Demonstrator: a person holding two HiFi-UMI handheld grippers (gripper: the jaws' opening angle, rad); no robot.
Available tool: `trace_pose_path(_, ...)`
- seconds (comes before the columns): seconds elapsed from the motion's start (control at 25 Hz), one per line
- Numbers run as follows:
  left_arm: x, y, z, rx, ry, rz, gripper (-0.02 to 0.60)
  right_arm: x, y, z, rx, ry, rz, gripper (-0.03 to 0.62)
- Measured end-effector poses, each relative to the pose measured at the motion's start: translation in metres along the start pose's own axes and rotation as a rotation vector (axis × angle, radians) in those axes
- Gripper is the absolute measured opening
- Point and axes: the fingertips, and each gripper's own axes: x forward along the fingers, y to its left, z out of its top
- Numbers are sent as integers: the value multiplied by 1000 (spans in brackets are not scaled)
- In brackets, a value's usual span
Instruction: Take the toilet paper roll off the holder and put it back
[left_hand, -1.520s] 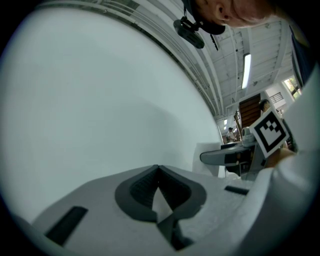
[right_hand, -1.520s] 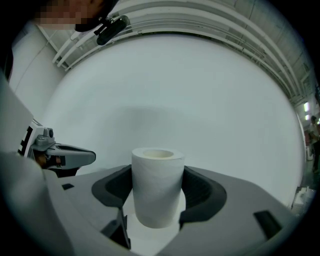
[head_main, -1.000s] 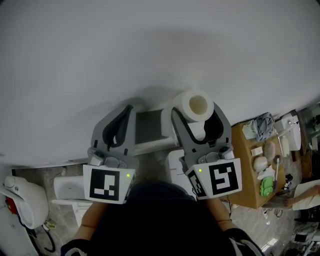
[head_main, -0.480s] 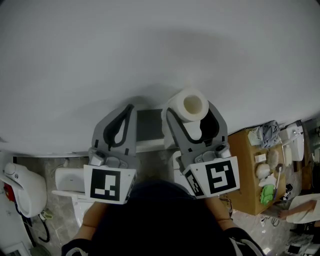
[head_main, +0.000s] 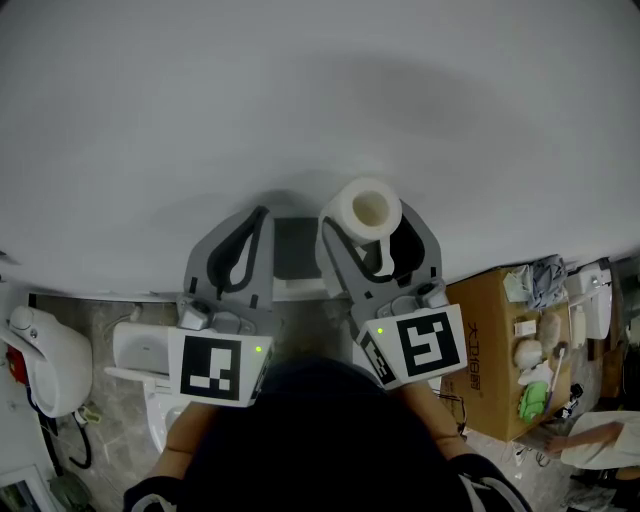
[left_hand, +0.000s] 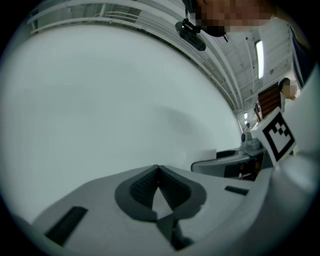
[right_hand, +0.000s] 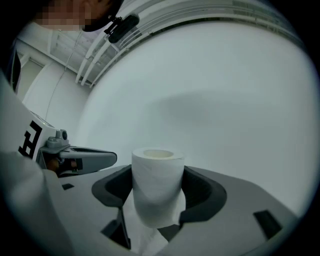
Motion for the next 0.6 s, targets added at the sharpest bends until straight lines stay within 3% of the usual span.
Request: trace_pose_path(0.6, 1, 6, -6, -15, 12, 8, -2, 15, 27, -39, 17, 65, 80, 309)
